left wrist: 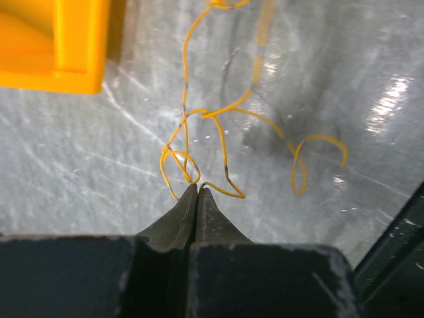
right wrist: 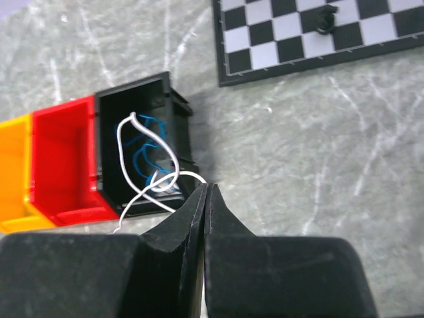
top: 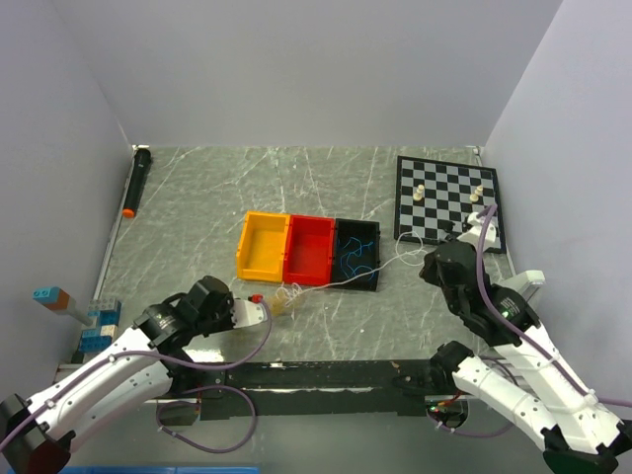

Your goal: Untangle the cables

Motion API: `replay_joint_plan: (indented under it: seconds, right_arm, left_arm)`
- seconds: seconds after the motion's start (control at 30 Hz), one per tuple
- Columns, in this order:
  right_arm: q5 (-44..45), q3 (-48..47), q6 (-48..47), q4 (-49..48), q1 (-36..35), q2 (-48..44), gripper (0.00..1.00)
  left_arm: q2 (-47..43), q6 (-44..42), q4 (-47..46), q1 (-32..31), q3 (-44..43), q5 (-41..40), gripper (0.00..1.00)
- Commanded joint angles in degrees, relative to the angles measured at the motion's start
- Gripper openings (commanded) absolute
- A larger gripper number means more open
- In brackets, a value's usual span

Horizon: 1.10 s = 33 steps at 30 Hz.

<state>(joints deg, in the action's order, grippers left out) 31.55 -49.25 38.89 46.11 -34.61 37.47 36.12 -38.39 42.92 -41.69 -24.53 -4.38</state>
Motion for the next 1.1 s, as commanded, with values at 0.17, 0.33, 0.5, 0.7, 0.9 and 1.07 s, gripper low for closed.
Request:
replay_joint_plan:
  seconds: [0.17, 0.33, 0.5, 0.7, 0.9, 1.07]
  right_arm:
    - [7.2, -4.96, -2.24, 4.6, 1.03, -1.79, 0.0]
    - [12.38, -9.36, -4.53, 4.26, 2.61, -3.28, 0.0]
    - [13.1, -12.7, -6.81, 2.59, 3.76, -3.64, 0.0]
    - [11.79, -15.26, -8.22, 1.36, 4.02, -2.58, 0.0]
    - [5.38, -13.86, -8.05, 0.04, 4.02, -2.15, 0.0]
    - [-10.85, -7.27, -5.58, -1.27, 3.76, -0.12, 0.0]
  left_arm:
    - [-4.21, -1.51, 3.66, 0.29, -2.1, -4.93, 0.01]
    - [-8.16, -2.47, 6.65, 0.21, -0.78, -6.69, 0.01]
    - [-10.81, -2.74, 7.97, 0.29, 0.37, -7.75, 0.01]
    - [-9.23, -3.26, 4.65, 0.3, 0.8, -8.62, 0.01]
    - [-1.68, -4.41, -6.95, 0.3, -2.53, -9.42, 0.01]
    - [3.86, -3.89, -7.59, 0.3, -10.17, -4.77, 0.01]
